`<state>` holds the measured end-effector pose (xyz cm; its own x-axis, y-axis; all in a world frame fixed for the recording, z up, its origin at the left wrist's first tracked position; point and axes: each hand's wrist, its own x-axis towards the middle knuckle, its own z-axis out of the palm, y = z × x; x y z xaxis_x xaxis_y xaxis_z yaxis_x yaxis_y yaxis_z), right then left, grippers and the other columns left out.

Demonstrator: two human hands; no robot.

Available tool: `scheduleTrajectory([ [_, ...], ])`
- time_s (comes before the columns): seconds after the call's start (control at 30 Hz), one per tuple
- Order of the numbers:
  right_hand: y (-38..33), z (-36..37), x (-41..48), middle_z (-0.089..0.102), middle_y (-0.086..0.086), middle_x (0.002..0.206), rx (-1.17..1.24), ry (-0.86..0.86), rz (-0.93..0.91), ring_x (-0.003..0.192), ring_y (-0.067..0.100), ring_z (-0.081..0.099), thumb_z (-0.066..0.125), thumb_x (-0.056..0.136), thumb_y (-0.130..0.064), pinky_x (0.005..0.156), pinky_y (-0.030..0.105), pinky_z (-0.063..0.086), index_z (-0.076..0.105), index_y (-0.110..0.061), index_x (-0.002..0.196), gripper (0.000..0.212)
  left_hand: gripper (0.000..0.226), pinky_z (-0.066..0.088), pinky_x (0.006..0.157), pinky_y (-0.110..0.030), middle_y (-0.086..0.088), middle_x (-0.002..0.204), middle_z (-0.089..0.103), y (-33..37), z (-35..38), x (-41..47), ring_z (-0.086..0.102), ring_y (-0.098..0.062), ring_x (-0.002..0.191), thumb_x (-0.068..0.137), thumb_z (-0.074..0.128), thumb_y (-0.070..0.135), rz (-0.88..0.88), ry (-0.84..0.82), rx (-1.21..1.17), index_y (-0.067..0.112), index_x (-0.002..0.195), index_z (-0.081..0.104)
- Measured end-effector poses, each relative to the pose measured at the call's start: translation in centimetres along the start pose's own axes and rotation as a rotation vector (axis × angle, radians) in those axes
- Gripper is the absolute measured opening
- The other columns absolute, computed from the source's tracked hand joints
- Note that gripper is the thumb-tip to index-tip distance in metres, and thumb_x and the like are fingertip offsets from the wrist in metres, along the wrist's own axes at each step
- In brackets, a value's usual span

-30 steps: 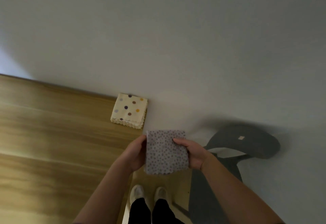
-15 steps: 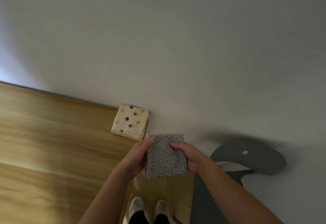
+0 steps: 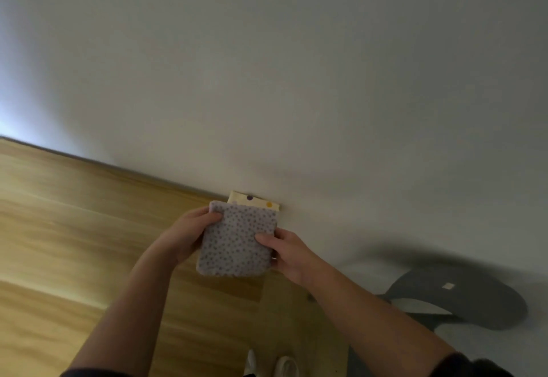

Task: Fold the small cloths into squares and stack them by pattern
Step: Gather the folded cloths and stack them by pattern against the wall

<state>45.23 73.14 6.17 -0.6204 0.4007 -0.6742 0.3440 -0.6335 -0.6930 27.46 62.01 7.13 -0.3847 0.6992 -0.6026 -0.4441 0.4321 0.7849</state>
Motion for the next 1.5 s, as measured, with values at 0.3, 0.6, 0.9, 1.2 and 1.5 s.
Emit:
scheduleTrajectory([
  [0.3,0.5,9.0,7.7,0.058,0.005,0.123,-0.025,0.120,0.135,0.110,0.025,0.058,0.056,0.096,-0.019,0.096,0.047,0.051,0.048,-0.014,0.131,0.036,0.021,0.039,0.079,-0.033,-0.015,0.105,0.062,0.4,-7.7,6.7,0.056,-0.026,0.097,0.097,0.051,0.012,0.151,0.373,0.579,0.001,0.111,0.061],
  [0.6,0.0,13.0,11.6,0.059,0.007,0.122,0.026,0.144,0.162,0.105,0.023,0.060,0.051,0.097,-0.015,0.096,0.041,0.052,0.050,-0.011,0.132,0.035,0.030,0.040,0.088,-0.041,-0.026,0.119,0.058,0.2,-10.8,11.1,0.053,-0.040,0.111,0.099,0.046,0.014,0.138,0.485,0.630,-0.006,0.119,0.056],
  [0.9,2.1,14.9,16.4,0.055,0.004,0.129,-0.107,0.247,0.215,0.112,0.025,0.056,0.056,0.079,-0.033,0.098,0.044,0.049,0.044,-0.019,0.139,0.063,0.030,0.041,0.085,-0.041,-0.027,0.114,0.062,-1.6,-12.0,13.3,0.055,-0.042,0.107,0.096,0.052,0.016,0.135,0.590,0.636,-0.006,0.116,0.060],
  [1.2,0.2,15.0,12.7,0.039,0.002,0.149,-0.462,0.240,-0.015,0.131,0.024,0.044,0.043,0.094,-0.018,0.109,0.042,0.039,0.026,-0.022,0.150,0.059,0.031,0.044,0.089,-0.047,-0.023,0.119,0.056,-2.1,-11.3,12.3,0.054,-0.042,0.106,0.091,0.056,0.007,0.585,0.712,0.846,-0.002,0.121,0.055],
  [1.5,1.3,14.2,12.3,-0.024,0.013,0.157,-1.597,0.179,-0.305,0.145,0.027,-0.021,0.035,0.101,-0.009,0.119,0.038,-0.011,-0.014,-0.002,0.150,0.070,0.067,0.022,0.113,-0.050,-0.003,0.156,0.020,-5.8,-11.9,11.6,0.015,-0.019,0.145,0.093,0.015,0.044,0.585,0.376,1.430,0.009,0.149,0.026],
])
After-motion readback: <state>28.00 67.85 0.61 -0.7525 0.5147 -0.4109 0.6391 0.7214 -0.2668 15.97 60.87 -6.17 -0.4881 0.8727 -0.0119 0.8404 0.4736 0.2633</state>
